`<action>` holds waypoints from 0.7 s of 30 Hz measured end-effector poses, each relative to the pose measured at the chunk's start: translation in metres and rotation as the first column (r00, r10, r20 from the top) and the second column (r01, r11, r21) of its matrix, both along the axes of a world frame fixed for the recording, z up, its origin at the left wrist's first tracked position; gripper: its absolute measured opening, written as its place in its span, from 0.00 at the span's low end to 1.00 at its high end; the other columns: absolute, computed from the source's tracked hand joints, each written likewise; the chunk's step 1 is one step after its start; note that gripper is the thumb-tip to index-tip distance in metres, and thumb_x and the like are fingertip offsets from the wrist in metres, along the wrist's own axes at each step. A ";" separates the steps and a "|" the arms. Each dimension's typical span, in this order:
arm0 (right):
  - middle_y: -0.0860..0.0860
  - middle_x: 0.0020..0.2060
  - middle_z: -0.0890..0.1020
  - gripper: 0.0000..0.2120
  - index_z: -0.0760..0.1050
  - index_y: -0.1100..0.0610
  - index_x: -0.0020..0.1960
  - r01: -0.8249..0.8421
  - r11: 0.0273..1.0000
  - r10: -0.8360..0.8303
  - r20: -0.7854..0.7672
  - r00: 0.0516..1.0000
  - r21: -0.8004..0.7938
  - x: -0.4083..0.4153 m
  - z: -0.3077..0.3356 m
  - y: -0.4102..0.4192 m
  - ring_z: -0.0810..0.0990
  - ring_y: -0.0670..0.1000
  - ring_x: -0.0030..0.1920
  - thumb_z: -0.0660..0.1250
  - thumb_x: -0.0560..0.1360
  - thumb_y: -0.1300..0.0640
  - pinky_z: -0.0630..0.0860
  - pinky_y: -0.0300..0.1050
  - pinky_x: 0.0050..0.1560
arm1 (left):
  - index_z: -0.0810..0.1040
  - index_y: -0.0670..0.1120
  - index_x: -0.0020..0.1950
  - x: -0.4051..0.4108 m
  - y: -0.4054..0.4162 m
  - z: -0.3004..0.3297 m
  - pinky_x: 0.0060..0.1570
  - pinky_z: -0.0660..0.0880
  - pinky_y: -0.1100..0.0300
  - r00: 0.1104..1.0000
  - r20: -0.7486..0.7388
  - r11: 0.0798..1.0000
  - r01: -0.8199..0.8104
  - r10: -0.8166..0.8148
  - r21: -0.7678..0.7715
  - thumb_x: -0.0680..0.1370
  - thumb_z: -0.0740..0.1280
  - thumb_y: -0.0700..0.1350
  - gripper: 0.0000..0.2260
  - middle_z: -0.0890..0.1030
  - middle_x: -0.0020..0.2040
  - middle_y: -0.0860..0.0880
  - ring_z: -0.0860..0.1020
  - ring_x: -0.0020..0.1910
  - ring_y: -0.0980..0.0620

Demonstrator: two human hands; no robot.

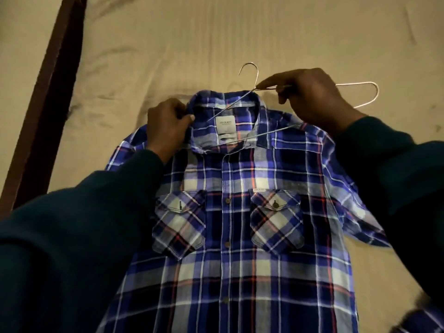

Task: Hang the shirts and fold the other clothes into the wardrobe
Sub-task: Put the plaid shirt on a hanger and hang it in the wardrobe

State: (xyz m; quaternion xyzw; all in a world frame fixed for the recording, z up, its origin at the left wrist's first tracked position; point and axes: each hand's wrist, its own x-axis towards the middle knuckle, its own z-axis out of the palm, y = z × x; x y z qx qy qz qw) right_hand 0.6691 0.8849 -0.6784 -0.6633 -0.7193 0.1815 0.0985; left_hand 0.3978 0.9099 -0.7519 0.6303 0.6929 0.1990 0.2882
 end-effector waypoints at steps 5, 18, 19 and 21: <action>0.49 0.42 0.82 0.26 0.80 0.43 0.63 0.035 0.996 -0.017 -0.206 0.978 0.086 -0.028 -0.018 0.011 0.82 0.52 0.46 0.58 0.77 0.69 0.78 0.55 0.53 | 0.81 0.43 0.55 0.016 -0.012 0.030 0.48 0.73 0.67 0.992 0.111 0.968 0.024 -0.053 0.249 0.75 0.73 0.47 0.11 0.82 0.50 0.49 0.78 0.48 0.55; 0.56 0.52 0.75 0.06 0.75 0.59 0.52 0.679 0.670 -0.611 -0.296 0.734 0.300 -0.068 -0.060 -0.062 0.70 0.50 0.49 0.63 0.76 0.64 0.66 0.40 0.48 | 0.80 0.42 0.58 0.036 -0.002 -0.013 0.49 0.68 0.49 0.861 -0.405 0.837 0.448 -0.309 0.314 0.77 0.66 0.37 0.11 0.82 0.52 0.40 0.76 0.50 0.38; 0.56 0.53 0.75 0.04 0.73 0.60 0.52 0.773 0.615 -0.691 -0.366 0.623 0.156 -0.066 -0.064 -0.074 0.69 0.48 0.46 0.62 0.77 0.64 0.67 0.36 0.44 | 0.79 0.42 0.61 0.043 -0.005 -0.013 0.52 0.68 0.49 0.865 -0.370 0.826 0.462 -0.339 0.323 0.77 0.65 0.37 0.13 0.81 0.54 0.40 0.76 0.53 0.38; 0.58 0.52 0.77 0.02 0.71 0.59 0.49 0.817 0.564 -0.771 -0.430 0.469 -0.121 -0.067 -0.077 -0.085 0.72 0.50 0.42 0.63 0.79 0.61 0.67 0.33 0.37 | 0.78 0.41 0.65 0.058 -0.007 -0.011 0.58 0.69 0.49 0.836 -0.325 0.773 0.539 -0.442 0.335 0.78 0.65 0.35 0.15 0.81 0.58 0.40 0.77 0.57 0.38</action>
